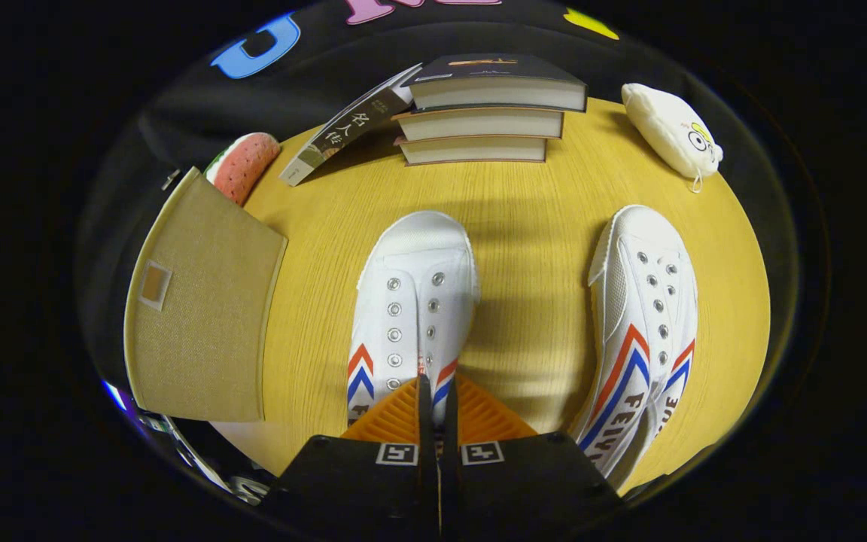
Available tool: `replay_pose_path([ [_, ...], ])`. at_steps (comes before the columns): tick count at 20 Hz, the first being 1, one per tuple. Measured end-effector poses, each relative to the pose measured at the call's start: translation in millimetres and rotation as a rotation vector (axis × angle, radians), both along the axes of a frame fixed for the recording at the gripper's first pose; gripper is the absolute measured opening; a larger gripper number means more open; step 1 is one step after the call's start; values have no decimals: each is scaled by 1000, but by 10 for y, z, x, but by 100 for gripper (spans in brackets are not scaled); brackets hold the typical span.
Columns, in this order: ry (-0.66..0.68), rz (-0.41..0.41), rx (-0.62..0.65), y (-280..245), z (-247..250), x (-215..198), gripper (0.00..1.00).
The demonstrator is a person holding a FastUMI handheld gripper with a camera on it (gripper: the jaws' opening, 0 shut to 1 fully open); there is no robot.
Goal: Open the storage box then place both shoes into the box .Put the left shoe in first, then the right shoe, with the right side of both shoes facing outward in a uniform manner.
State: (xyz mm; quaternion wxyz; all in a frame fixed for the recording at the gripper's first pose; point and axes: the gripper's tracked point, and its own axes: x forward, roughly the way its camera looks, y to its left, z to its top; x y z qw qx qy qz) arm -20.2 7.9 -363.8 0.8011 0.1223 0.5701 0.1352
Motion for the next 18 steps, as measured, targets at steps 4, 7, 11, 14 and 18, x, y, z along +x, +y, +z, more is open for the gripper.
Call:
replay_pose_path([
  [4,-22,-82,65,45,138,5,5],
  [7,-55,-105,91,73,312,6,5],
  [11,-81,-144,130,72,587,2,5],
  [14,-117,-167,159,71,923,40,5],
  [18,-180,-158,216,171,1541,141,5],
])
